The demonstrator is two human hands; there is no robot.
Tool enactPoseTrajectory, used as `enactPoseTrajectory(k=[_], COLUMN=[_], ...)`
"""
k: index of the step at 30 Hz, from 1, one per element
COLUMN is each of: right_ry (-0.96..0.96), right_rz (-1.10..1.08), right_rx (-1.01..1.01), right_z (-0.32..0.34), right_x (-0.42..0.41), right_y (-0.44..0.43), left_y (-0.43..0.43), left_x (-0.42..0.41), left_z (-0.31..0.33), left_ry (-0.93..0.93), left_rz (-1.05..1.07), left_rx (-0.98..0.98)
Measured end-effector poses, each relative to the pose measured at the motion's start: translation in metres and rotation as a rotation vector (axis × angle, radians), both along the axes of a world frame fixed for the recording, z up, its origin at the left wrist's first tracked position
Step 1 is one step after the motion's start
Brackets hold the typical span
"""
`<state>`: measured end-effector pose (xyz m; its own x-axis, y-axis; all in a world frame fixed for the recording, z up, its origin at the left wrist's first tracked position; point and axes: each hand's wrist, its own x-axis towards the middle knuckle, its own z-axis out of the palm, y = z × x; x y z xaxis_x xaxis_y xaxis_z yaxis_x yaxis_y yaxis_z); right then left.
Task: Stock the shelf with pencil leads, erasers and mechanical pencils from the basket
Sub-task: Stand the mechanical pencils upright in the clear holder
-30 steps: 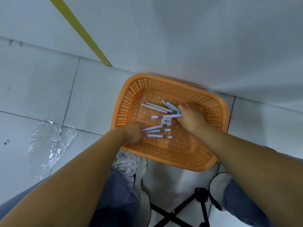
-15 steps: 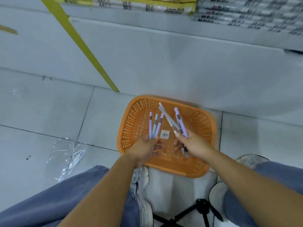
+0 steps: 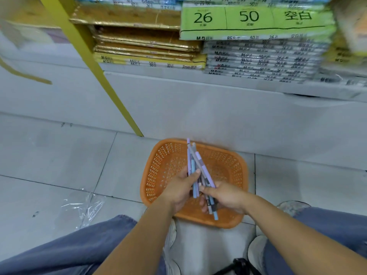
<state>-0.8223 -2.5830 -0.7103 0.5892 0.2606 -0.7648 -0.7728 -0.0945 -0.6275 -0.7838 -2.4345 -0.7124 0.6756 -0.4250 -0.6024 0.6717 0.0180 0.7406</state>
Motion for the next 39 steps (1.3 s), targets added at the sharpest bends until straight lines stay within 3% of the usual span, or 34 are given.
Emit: enactPoseTrajectory(k=[8, 17, 21, 25, 28, 39], right_ry=[0.106, 0.16, 0.009, -0.312, -0.457, -0.656], right_rz=[0.078, 0.011, -0.075, -0.087, -0.097, -0.202], right_rx=[0.057, 0.202, 0.119, -0.33, -0.485, -0.297], right_z=[0.001, -0.007, -0.003, 0.013, 0.033, 0.157], right_x=[0.008, 0.017, 0.02, 0.023, 0.027, 0.019], right_y=[0.001, 0.004, -0.001, -0.016, -0.019, -0.036], left_y=[0.003, -0.002, 0.001, 0.009, 0.008, -0.006], left_x=[0.009, 0.016, 0.025, 0.035, 0.037, 0.027], left_z=[-0.016, -0.013, -0.006, 0.012, 0.034, 0.16], left_ry=[0.057, -0.091, -0.173, -0.217, -0.296, -0.623], left_rz=[-0.02, 0.005, 0.068, 0.042, -0.024, -0.009], left_rx=[-0.023, 0.101, 0.178, 0.203, 0.218, 0.169])
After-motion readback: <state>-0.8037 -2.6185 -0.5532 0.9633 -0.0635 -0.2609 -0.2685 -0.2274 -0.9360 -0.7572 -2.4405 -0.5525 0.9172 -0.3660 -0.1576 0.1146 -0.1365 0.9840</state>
